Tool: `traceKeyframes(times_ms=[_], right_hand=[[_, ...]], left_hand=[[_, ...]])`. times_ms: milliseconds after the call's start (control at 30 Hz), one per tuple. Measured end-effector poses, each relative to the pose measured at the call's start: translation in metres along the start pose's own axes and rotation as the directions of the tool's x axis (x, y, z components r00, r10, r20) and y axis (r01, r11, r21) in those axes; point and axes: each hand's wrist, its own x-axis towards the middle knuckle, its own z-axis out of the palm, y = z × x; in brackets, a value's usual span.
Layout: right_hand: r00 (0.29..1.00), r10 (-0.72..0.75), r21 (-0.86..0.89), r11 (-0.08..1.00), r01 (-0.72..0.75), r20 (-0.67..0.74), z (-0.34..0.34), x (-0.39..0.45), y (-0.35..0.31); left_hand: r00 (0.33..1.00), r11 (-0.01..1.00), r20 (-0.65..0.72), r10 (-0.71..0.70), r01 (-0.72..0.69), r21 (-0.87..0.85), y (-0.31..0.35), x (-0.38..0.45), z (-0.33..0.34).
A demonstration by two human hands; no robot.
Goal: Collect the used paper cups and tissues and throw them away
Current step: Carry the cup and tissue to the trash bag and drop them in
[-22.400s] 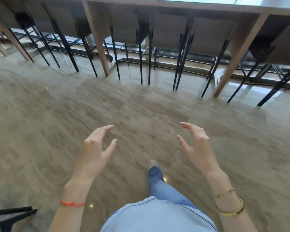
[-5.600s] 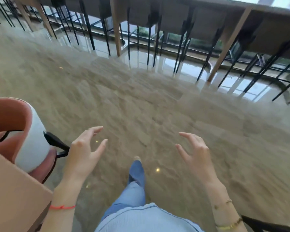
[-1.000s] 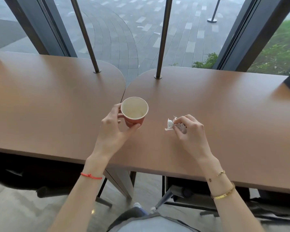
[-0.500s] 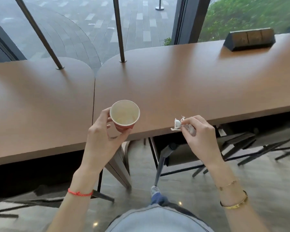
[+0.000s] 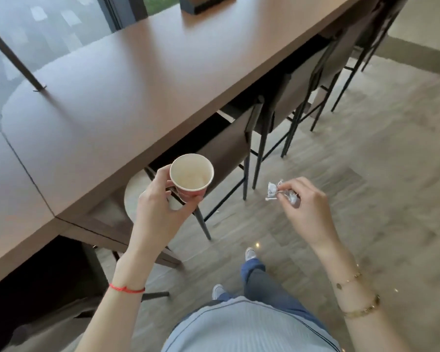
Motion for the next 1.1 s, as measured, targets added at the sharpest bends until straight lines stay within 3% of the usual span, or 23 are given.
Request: traceKeyframes(times_ms=[200,467,767,1100], right_hand=[[0.955,0.178,-0.038,0.981,-0.192,-0.237,-0.057,-0.05,0.055],[0.805,0.336,-0.086,0.9,-0.428,-0.488,-0.163,-0.126,0.141],[0.561,0.461,-0.042,0.746,-0.665,-0.688,-0.301,-0.234,0.249],[0.271,0.554,0.129,0.578,-0.806,-0.787,-0.384,-0.302,0.349]], left_hand=[[0.959,0.978,0.21,0.193,-0.169,-0.126,0.061,0.026,0.077],[0.818,0.898,0.385,0.428,-0.338,-0.28,0.181,0.034,0.214],[0.627,0.798,0.498,0.599,-0.416,-0.435,0.346,-0.004,0.376],[0.37,0.699,0.597,0.712,-0.453,-0.553,0.486,-0.045,0.536]])
